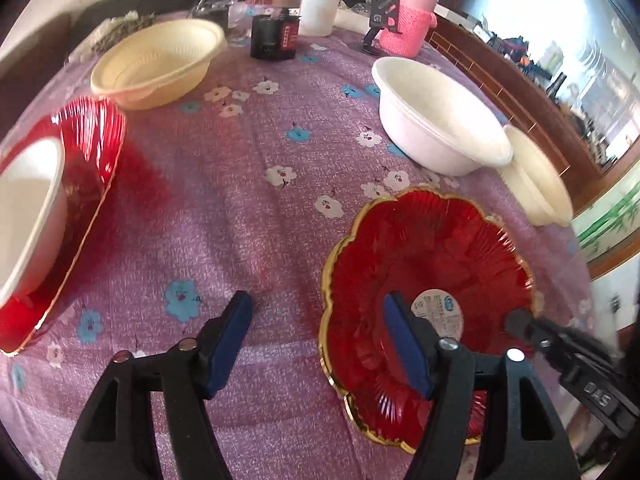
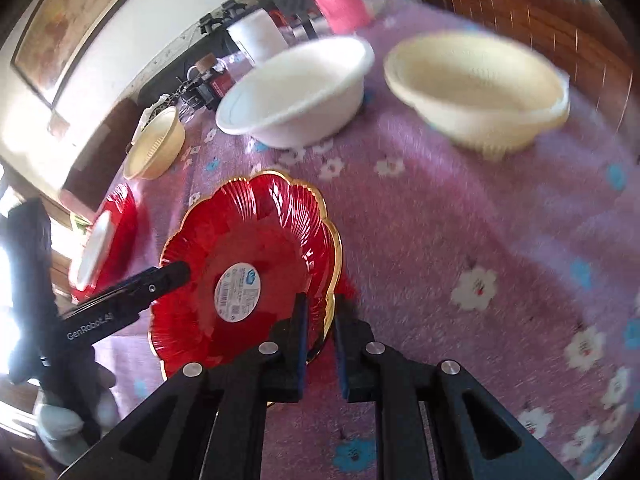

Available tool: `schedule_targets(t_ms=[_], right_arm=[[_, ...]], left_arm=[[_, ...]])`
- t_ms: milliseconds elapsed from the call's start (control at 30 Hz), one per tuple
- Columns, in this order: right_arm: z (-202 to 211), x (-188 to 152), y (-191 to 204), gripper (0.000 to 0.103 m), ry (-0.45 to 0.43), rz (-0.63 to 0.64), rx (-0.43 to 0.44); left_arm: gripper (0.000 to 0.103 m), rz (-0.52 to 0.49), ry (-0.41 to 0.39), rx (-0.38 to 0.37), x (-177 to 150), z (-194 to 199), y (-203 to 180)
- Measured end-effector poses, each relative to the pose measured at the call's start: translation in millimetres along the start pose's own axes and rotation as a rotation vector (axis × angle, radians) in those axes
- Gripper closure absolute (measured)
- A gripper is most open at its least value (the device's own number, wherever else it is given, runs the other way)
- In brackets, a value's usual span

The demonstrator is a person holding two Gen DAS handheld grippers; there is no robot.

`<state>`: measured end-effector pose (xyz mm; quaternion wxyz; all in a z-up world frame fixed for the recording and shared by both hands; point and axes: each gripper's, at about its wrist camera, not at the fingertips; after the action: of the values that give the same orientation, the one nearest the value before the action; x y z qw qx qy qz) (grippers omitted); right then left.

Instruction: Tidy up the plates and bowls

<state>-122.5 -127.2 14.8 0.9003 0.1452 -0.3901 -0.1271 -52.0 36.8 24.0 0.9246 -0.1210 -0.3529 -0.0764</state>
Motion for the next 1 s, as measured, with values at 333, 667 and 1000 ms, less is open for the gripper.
schedule_targets(t_ms=[333, 667, 1000], right_arm=[[-8, 0, -8, 0.088, 0.012, -0.046, 0.010], [-9, -4, -10, 0.079, -0.014, -0.070, -0.017], [16, -6, -5, 0.087, -0.105, -0.063, -0.015]], left_arm=[[0.054, -0.031, -0.019, -0.011, -6, -2, -20], [0.077, -0.049, -0.048, 0.060, -13, 4, -23], [0.083, 0.034, -0.071, 0.011, -17, 27, -12]])
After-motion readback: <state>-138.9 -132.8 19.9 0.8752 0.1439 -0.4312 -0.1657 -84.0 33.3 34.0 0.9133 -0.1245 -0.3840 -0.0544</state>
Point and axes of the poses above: each gripper's, at about its wrist camera, not at the fingertips, and z roughly against the way its jaws point, y to its left, x to its top, and after that the axes turned 15 degrees about -y, right-handed
